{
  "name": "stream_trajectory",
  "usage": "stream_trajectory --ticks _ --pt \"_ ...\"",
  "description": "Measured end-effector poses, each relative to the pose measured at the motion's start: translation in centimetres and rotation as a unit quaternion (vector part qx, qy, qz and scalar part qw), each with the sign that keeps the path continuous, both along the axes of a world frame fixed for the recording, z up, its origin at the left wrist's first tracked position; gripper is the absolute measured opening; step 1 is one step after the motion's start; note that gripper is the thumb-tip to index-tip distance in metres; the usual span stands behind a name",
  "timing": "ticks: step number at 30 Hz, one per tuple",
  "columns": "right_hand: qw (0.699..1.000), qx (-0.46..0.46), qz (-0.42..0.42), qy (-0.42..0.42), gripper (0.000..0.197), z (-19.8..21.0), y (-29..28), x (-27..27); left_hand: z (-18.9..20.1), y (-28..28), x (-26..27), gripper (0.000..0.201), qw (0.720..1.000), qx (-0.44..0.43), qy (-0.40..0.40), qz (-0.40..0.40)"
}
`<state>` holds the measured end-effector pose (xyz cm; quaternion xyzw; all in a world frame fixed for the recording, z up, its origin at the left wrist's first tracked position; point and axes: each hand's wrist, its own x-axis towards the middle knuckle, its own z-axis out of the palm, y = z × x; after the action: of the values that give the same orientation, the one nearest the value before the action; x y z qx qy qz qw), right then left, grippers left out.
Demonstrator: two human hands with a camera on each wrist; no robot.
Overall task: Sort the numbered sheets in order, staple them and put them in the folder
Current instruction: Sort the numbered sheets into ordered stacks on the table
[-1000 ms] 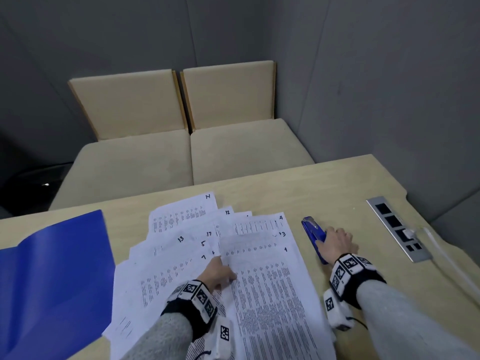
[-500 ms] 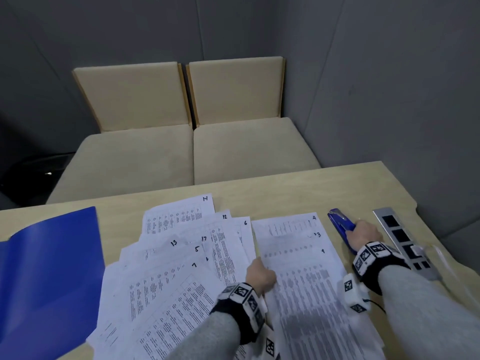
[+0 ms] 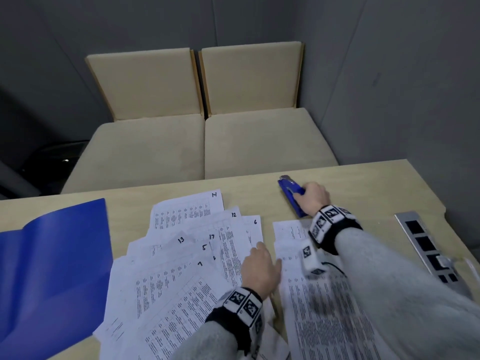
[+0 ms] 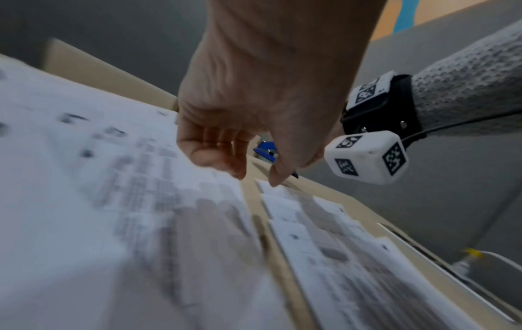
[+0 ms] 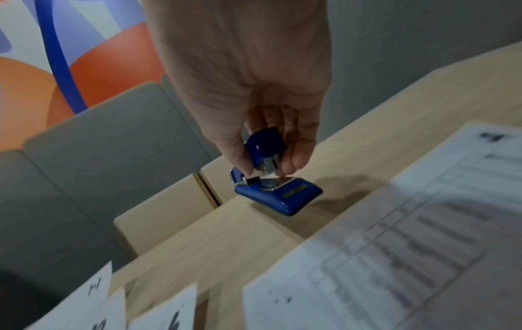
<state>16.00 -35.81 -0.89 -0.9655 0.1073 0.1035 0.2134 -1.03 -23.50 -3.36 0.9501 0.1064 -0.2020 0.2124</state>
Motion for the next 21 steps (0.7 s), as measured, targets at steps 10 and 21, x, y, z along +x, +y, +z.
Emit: stream_trajectory --ticks 10,21 --pt "0.997 0.046 0.014 0.058 0.052 -1.1 6.4 -1.4 -1.4 12.7 -3.9 0.023 0.985 0.109 -0.129 0.029" --pt "0.982 0.116 -0.064 0.136 0.03 -4.3 8.0 -11.6 -2.8 20.9 -3.3 0.046 0.984 0.13 -0.104 -0.069"
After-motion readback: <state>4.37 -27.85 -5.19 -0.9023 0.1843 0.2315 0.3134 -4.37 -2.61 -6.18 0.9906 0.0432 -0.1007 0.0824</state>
